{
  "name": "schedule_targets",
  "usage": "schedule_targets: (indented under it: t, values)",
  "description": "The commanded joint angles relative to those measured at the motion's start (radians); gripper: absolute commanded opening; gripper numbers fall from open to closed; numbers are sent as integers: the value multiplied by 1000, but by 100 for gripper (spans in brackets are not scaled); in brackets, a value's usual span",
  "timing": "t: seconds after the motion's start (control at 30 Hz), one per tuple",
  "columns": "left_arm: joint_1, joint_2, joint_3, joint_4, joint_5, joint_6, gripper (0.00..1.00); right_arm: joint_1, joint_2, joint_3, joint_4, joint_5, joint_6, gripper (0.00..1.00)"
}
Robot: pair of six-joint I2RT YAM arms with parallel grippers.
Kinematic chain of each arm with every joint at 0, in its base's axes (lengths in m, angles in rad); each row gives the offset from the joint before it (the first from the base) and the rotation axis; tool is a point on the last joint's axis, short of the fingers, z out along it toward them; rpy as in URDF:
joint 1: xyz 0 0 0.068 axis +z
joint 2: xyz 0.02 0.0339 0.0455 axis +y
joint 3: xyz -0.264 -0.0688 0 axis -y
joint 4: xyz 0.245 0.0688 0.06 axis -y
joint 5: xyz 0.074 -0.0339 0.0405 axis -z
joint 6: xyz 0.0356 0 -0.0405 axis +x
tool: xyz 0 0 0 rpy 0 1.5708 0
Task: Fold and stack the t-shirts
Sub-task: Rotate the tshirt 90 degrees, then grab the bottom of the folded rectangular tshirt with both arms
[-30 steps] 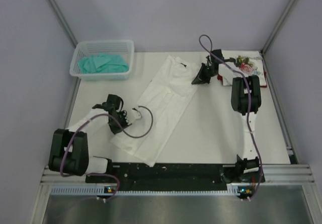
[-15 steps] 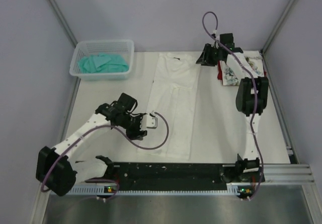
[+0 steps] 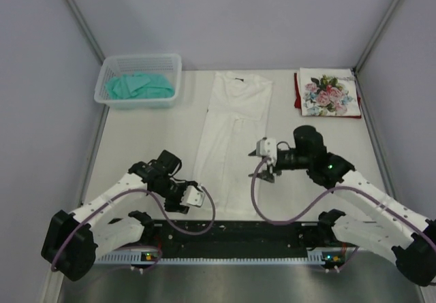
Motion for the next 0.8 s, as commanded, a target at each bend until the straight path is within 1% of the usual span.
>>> schedule_targets:
  t: [0.0,0.03,0.1,0.13,0.17,0.23,0.37,0.43,0.5,0.53,0.57,0.67,0.73,0.77]
  values:
    - [-22,-25,-40,74,11,53,60,303,-10,-52,-358,241,-349,64]
    - [-25,-29,-53,90,-5,47,60,374,4,-79,-392,318,-363,65]
    - [-37,-35,-65,119,-48,28,57,485,55,-117,-426,398,-365,65]
    - [-44,-38,-68,123,-60,20,56,528,81,-128,-424,420,-362,65]
    - [-56,-42,-70,123,-71,18,56,578,116,-134,-415,473,-360,65]
    - [-70,-46,-79,130,-83,17,56,638,190,-142,-369,549,-359,65]
    - [-106,-14,-106,151,-137,11,54,652,337,-102,-291,601,-291,63]
    - [-123,3,-110,156,-178,-6,50,662,409,-79,-294,642,-262,59]
    - [-140,8,-108,163,-210,-23,44,662,458,-71,-299,664,-253,56]
    - [-149,4,-111,166,-218,-25,40,662,466,-70,-302,658,-250,53]
    - [-159,-3,-113,169,-224,-26,35,663,468,-68,-302,647,-247,48]
    - [-191,-14,-117,179,-226,-42,14,665,455,-63,-294,618,-238,17]
    - [-218,-22,-116,179,-232,-69,0,665,436,-62,-305,598,-236,3]
    - [-229,-29,-111,174,-232,-94,0,666,417,-60,-314,586,-235,0]
